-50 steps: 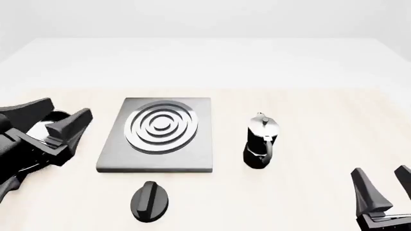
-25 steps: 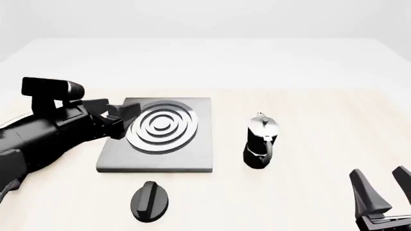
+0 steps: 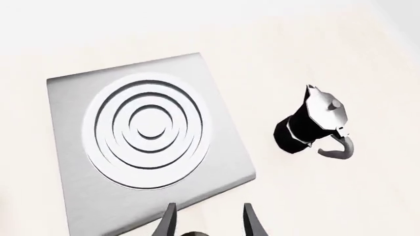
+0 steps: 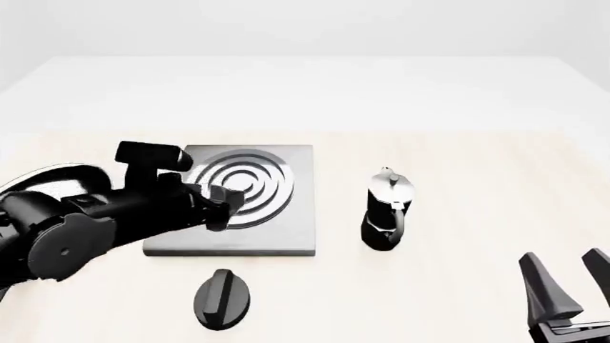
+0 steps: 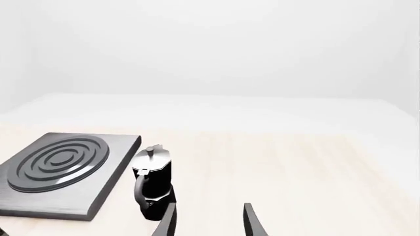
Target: Turn on the stove and put the moka pot on it.
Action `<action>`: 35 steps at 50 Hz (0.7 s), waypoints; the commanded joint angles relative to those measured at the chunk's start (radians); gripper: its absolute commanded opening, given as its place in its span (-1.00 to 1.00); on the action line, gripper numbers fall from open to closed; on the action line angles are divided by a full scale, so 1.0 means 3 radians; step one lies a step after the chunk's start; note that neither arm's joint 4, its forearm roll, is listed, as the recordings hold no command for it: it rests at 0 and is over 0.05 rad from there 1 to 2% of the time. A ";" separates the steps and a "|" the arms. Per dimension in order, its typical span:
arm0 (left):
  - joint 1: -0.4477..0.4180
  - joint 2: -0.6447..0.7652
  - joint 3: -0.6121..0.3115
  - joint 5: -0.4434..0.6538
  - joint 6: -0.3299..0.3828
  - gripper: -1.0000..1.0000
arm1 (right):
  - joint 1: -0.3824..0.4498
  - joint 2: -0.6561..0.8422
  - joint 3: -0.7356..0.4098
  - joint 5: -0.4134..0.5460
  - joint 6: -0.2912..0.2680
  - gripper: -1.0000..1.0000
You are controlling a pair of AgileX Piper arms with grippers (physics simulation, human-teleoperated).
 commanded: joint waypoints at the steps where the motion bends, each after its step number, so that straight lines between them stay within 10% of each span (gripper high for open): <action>1: -0.0170 0.0305 0.0007 -0.0007 -0.0067 1.00 | -0.0019 -0.0006 -0.0001 0.0001 0.0015 1.00; 35: -0.0843 0.0577 -0.0106 -0.0001 -0.0728 1.00 | -0.0008 -0.0011 0.0000 0.0015 0.0039 1.00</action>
